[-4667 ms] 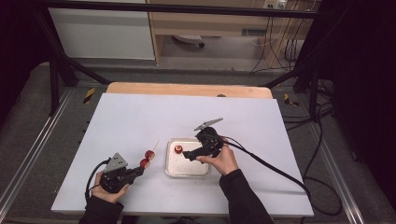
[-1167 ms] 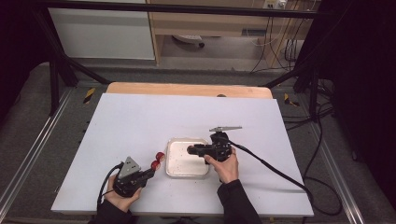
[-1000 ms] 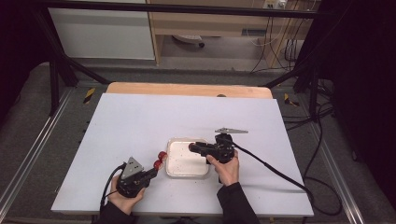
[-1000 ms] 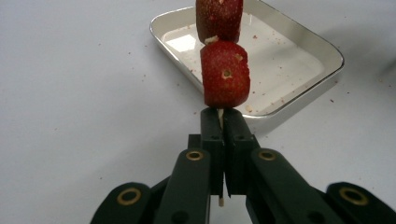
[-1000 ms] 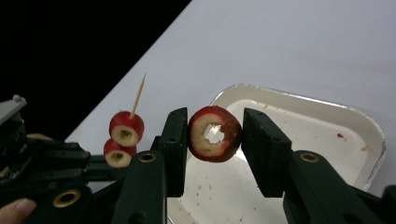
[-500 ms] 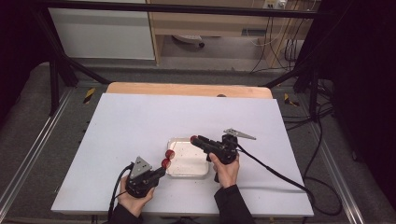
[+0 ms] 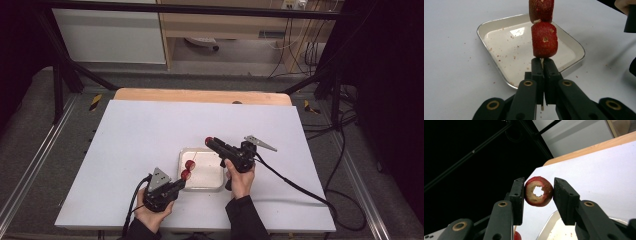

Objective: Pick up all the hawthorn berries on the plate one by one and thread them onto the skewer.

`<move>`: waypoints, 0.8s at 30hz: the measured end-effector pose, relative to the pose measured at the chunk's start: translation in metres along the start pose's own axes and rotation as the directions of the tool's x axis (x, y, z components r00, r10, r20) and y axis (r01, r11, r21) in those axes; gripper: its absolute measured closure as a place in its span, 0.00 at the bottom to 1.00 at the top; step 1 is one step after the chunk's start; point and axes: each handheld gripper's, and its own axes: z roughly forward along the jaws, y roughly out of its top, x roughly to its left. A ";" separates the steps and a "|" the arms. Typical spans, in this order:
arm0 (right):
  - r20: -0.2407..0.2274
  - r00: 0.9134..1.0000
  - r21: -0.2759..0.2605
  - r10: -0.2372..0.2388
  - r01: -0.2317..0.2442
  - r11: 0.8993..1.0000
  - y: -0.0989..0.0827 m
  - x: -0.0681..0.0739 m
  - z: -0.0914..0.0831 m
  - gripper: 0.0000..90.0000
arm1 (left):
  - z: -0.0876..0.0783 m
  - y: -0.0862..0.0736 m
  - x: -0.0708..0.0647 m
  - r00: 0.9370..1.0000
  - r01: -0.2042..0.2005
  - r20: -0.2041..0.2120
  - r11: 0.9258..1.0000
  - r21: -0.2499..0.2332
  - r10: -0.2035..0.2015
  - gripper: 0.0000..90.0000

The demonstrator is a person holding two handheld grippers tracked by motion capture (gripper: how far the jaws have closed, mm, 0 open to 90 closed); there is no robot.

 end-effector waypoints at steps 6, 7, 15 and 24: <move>0.000 1.000 -0.043 0.012 -0.012 0.999 0.000 -0.001 0.002 0.69 | 0.004 0.005 -0.006 1.000 0.008 0.008 1.000 -0.008 -0.008 0.98; 0.000 1.000 -0.053 0.012 -0.012 0.999 0.001 -0.001 0.002 0.69 | 0.005 0.005 -0.008 1.000 0.008 0.009 1.000 -0.012 -0.008 0.98; -0.012 0.999 -0.105 0.029 -0.030 0.994 0.002 0.000 0.001 0.69 | 0.011 0.011 -0.015 1.000 0.009 0.022 1.000 -0.018 -0.009 0.98; -0.030 0.999 -0.132 0.040 -0.044 0.990 0.002 0.001 0.001 0.69 | 0.016 0.017 -0.019 0.999 0.017 0.031 0.999 -0.027 -0.016 0.98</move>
